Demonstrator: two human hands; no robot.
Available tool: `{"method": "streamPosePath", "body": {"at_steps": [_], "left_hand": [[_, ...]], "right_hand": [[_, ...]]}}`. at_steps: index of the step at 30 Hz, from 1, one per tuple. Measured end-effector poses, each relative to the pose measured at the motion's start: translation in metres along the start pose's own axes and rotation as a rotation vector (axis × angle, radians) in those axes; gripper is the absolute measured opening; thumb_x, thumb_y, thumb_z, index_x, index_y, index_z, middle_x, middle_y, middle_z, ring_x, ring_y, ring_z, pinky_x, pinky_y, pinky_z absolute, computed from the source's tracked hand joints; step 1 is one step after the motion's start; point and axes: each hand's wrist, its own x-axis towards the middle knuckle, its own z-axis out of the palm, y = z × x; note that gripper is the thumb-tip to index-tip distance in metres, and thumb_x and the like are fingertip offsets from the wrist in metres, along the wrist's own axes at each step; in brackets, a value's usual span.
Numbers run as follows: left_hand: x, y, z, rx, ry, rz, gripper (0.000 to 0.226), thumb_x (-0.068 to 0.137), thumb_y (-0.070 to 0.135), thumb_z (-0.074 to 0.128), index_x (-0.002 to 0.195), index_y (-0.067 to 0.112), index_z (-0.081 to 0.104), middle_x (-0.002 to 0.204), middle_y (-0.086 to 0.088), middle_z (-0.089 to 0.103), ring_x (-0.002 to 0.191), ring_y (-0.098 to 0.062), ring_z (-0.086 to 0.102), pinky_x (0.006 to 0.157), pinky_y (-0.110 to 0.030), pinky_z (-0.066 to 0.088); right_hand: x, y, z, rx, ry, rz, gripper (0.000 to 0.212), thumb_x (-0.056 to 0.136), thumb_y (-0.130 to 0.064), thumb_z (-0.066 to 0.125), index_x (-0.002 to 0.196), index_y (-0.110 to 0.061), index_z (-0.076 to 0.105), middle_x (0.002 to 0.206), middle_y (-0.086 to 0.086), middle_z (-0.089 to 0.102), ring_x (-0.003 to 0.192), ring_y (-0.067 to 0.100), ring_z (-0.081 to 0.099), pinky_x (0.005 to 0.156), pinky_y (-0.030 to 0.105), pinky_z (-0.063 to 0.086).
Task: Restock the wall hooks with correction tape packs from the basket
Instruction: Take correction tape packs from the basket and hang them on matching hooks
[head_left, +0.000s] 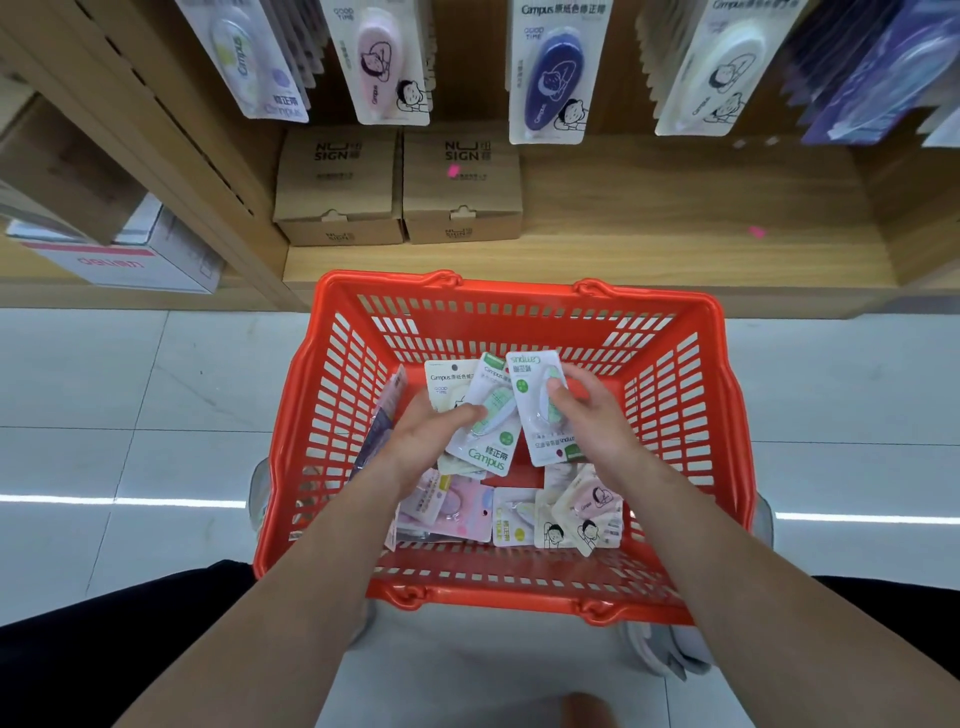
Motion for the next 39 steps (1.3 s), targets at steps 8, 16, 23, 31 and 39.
{"method": "streamPosePath", "body": {"at_steps": [8,16,23,31,39], "left_hand": [[-0.005,0.004,0.001,0.021,0.082,0.066,0.057,0.082,0.029,0.080,0.132,0.026,0.054,0.113,0.007,0.074,0.104,-0.015,0.073,0.096,-0.046,0.058],[-0.006,0.013,-0.016,0.040,0.133,0.129,0.046,0.085,0.025,0.081,0.126,0.026,0.061,0.111,0.004,0.077,0.102,-0.020,0.075,0.089,-0.051,0.060],[-0.022,0.039,-0.019,0.104,0.037,0.158,0.052,0.079,0.020,0.087,0.124,0.029,0.064,0.112,0.002,0.077,0.102,-0.025,0.075,0.092,-0.056,0.058],[-0.061,0.084,0.008,0.133,0.025,0.254,0.049,0.081,0.015,0.085,0.123,0.027,0.063,0.105,0.005,0.079,0.096,-0.021,0.077,0.085,-0.041,0.061],[-0.101,0.116,0.047,0.070,0.139,0.388,0.042,0.083,0.010,0.082,0.119,0.023,0.064,0.102,0.004,0.078,0.090,-0.014,0.076,0.077,-0.029,0.058]], "right_hand": [[-0.003,-0.003,-0.013,-0.023,-0.303,0.028,0.064,0.089,-0.001,0.074,0.142,-0.032,0.057,0.118,0.006,0.075,0.112,0.026,0.071,0.095,0.044,0.057],[0.005,-0.013,-0.028,0.030,-0.239,0.017,0.036,0.079,0.003,0.081,0.109,-0.016,0.075,0.111,0.010,0.076,0.099,0.028,0.074,0.085,0.038,0.059],[0.001,-0.047,-0.036,-0.141,-0.358,0.034,0.050,0.075,0.012,0.082,0.117,-0.011,0.067,0.105,0.013,0.076,0.098,0.027,0.074,0.089,0.041,0.061],[-0.036,-0.099,-0.015,0.227,0.068,-0.187,0.044,0.072,0.002,0.088,0.107,-0.006,0.063,0.093,0.007,0.076,0.076,0.015,0.075,0.067,0.031,0.059],[-0.089,-0.131,0.000,0.238,0.103,-0.311,0.034,0.095,-0.012,0.070,0.125,-0.028,0.065,0.107,-0.002,0.076,0.092,0.013,0.075,0.062,0.025,0.056]]}}
